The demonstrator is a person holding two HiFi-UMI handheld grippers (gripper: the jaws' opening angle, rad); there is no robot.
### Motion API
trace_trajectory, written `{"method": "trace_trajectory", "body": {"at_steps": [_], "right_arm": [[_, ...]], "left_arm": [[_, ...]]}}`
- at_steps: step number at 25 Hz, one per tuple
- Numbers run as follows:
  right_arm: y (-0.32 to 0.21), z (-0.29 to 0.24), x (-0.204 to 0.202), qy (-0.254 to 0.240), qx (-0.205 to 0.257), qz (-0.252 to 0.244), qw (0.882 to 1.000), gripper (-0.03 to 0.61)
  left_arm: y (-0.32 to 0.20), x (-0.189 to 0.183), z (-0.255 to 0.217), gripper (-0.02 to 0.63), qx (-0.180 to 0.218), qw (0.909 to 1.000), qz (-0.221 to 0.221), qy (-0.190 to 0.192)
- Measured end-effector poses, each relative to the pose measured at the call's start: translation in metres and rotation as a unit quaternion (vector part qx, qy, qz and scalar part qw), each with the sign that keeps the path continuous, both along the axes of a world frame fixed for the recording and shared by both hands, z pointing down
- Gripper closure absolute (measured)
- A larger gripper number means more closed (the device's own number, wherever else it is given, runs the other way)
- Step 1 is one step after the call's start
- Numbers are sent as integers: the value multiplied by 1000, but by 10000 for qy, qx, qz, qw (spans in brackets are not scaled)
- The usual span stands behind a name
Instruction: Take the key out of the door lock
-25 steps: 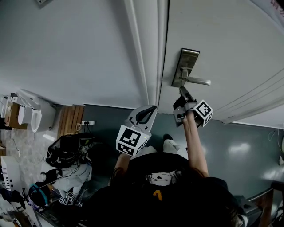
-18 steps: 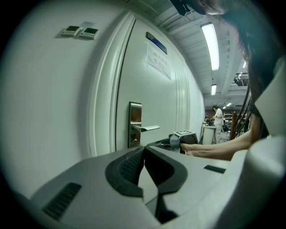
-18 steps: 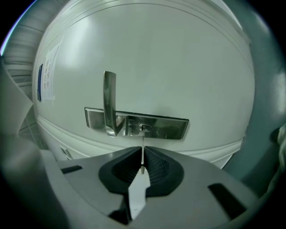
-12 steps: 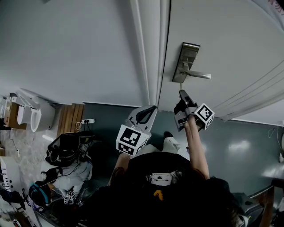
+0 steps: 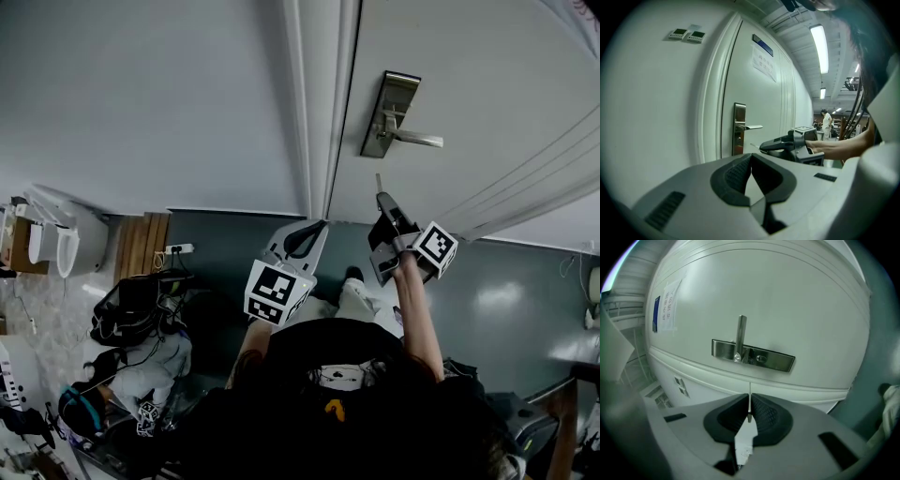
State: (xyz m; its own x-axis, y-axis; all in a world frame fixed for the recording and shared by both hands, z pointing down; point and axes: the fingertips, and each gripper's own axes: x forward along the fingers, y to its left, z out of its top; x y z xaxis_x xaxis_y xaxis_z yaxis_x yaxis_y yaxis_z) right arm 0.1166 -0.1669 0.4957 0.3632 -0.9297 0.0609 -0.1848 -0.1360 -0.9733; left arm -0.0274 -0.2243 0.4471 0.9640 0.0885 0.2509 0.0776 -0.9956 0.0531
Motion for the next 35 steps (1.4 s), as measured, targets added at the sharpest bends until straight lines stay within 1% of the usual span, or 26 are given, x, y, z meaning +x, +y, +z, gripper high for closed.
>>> {"method": "trace_trajectory", "body": {"at_steps": [5, 8, 12, 16, 22, 27, 35], "right_arm": [[17, -7, -16, 250, -156, -109, 9995, 557], [26, -9, -23, 318, -207, -213, 9991, 557], [42, -6, -31, 444, -396, -295, 9978, 557], [57, -2, -42, 442, -499, -361, 9971, 557], [89, -2, -54, 461, -546, -406, 9966, 557], [121, -11, -71, 607, -548, -496, 9954, 557], [168, -19, -103, 1027, -678, -679, 9901, 557]], "left_arm": [[8, -3, 8, 606, -127, 9999, 79, -33], [14, 1, 11, 606, -176, 9997, 141, -43], [22, 3, 18, 606, -264, 9994, 196, -105], [30, 0, 24, 606, -297, 9992, 205, -179], [53, -1, 22, 606, -228, 9993, 205, -228], [83, -13, 15, 606, -162, 9995, 129, -248], [130, -47, 12, 606, -80, 9994, 30, -343]]}}
